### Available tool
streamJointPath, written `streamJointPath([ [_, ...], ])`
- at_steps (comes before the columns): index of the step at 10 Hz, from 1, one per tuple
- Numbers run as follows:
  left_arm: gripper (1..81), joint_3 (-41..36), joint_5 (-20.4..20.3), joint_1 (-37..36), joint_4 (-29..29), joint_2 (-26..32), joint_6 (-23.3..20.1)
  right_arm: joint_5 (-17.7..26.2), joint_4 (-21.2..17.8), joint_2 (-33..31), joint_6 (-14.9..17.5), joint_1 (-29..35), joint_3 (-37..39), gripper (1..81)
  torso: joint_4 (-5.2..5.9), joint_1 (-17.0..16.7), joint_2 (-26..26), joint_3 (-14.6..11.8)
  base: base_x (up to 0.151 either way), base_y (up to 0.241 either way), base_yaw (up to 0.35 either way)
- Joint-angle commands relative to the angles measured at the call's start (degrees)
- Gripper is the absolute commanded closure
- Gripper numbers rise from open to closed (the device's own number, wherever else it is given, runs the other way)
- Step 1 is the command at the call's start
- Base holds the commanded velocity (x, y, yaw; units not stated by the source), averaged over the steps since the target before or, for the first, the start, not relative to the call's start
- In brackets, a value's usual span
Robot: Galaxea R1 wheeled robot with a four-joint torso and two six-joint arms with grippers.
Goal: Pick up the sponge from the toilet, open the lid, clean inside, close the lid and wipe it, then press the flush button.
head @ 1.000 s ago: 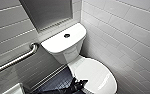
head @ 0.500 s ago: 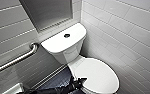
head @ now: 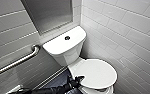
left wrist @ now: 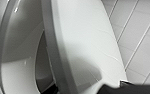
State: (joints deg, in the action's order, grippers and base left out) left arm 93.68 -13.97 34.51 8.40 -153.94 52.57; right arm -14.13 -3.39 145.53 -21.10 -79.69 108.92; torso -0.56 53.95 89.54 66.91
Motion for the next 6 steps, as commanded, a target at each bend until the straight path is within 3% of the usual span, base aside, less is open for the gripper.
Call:
streamJointPath([
  [1,1.0,-7.98,-4.31,-8.18,-1.37,1.09,0.78,3.93,0.22,-0.74,-0.17,-0.52,-0.48,81.1,0.00,0.00,0.00,0.31,0.000,0.000,0.000],
  [3,1.0,-9.92,-5.19,-8.18,-1.37,2.93,2.71,4.02,0.22,-0.65,-0.17,-0.61,-0.39,81.1,0.00,0.00,0.02,-1.75,0.000,0.000,0.000],
  [6,1.0,-14.58,-8.62,-8.18,-1.37,7.24,5.79,3.93,0.22,-0.39,-0.17,-0.70,-0.39,81.1,0.00,0.00,0.02,-2.12,0.000,0.000,0.000],
])
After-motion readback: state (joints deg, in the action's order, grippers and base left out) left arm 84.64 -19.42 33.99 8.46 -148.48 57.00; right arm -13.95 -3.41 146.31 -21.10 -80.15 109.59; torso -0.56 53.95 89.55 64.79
